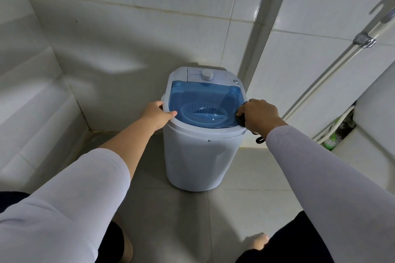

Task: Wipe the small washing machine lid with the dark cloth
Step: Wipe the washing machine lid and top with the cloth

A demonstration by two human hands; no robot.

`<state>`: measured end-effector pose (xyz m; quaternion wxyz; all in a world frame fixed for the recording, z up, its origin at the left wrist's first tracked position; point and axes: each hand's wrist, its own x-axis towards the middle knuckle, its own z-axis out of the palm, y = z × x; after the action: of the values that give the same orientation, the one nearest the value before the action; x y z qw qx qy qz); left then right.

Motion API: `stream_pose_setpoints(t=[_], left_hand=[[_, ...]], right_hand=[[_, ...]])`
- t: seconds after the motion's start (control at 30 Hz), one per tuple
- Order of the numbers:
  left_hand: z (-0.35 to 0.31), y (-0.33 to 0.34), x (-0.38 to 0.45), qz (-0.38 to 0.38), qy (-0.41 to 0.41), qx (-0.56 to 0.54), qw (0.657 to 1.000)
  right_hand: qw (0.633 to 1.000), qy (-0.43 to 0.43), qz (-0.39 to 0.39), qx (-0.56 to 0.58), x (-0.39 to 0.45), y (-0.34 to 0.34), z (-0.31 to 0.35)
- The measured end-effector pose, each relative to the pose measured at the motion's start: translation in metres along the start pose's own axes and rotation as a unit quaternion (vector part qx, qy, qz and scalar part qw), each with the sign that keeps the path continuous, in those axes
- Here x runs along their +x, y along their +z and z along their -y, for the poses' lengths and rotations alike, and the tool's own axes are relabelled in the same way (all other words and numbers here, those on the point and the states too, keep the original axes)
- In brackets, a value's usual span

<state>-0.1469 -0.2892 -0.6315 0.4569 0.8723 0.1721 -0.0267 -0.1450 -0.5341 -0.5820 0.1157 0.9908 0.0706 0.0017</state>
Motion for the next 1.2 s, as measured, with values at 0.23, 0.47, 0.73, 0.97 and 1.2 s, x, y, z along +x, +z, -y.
stream_pose_setpoints(t=[0.23, 0.47, 0.73, 0.97, 1.2], left_hand=[[-0.008, 0.0, 0.01, -0.003, -0.008, 0.006, 1.0], [-0.016, -0.001, 0.025, -0.001, 0.011, 0.013, 1.0], [-0.016, 0.005, 0.024, -0.005, 0.029, 0.021, 0.999], [-0.003, -0.005, 0.04, -0.021, 0.05, -0.008, 0.999], [0.002, -0.001, 0.042, -0.024, 0.055, 0.015, 0.998]], right_hand=[[0.996, -0.075, -0.04, 0.028, 0.022, -0.023, 0.002], [0.983, -0.168, -0.068, 0.02, 0.045, -0.032, 0.018], [0.989, -0.104, -0.009, 0.103, 0.039, -0.001, 0.01], [0.987, -0.06, 0.012, 0.148, 0.067, -0.001, 0.021], [0.988, -0.123, 0.027, 0.09, 0.075, -0.036, 0.016]])
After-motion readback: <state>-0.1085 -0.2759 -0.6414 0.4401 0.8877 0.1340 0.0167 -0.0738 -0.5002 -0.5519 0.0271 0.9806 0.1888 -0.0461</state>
